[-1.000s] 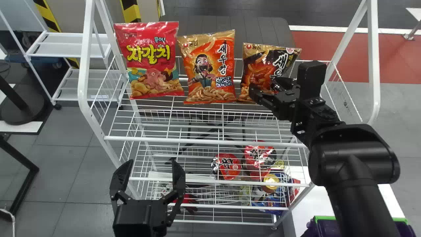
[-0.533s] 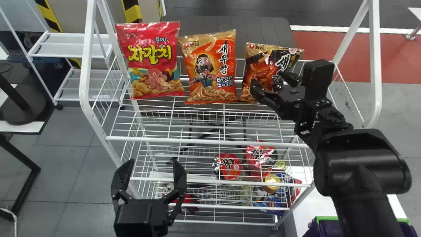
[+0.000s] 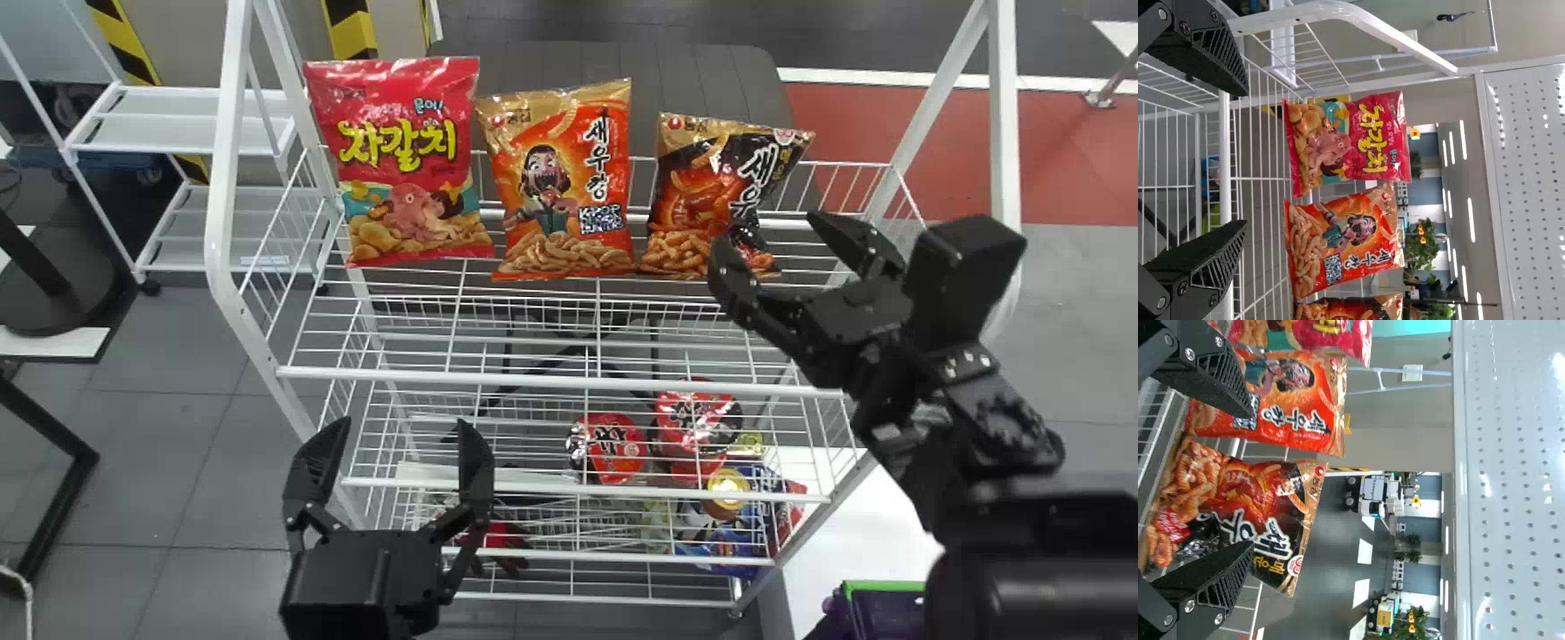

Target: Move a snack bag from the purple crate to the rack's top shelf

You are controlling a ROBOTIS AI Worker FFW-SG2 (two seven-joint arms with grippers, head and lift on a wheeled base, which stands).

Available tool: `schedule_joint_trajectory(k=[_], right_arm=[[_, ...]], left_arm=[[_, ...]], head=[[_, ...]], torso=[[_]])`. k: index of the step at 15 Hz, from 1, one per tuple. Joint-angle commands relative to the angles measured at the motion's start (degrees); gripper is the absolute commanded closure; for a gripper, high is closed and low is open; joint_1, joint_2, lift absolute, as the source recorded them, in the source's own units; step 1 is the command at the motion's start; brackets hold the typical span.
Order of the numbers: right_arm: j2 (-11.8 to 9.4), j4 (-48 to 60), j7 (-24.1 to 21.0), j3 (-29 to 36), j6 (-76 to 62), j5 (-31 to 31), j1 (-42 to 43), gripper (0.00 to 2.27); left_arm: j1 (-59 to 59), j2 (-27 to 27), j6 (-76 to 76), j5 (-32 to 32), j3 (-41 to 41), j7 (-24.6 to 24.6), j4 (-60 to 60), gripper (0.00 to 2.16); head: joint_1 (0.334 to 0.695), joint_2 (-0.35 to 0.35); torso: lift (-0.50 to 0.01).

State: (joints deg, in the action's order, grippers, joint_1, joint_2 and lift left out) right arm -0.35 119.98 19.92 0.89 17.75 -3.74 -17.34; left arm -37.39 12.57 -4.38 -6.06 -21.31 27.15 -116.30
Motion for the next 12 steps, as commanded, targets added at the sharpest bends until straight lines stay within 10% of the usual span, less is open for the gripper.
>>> schedule_joint_trajectory(k=[1, 12], right_arm=[[0.4, 3.9, 0.3, 0.3, -7.8, 0.1, -7.7, 0.16], [0.4, 2.5, 2.1, 6.7, -28.9, 9.9, -28.8, 0.17]], left_arm=[[-1.2, 0.2, -2.7, -0.4, 1.1, -1.6, -0.8, 0.14], [-6.1, 0.4, -9.2, -0.8, 3.6, -4.6, -3.9, 0.14]], head=[[0.695, -0.034], [0.695, -0.102]], torso=[[0.0], [0.0]])
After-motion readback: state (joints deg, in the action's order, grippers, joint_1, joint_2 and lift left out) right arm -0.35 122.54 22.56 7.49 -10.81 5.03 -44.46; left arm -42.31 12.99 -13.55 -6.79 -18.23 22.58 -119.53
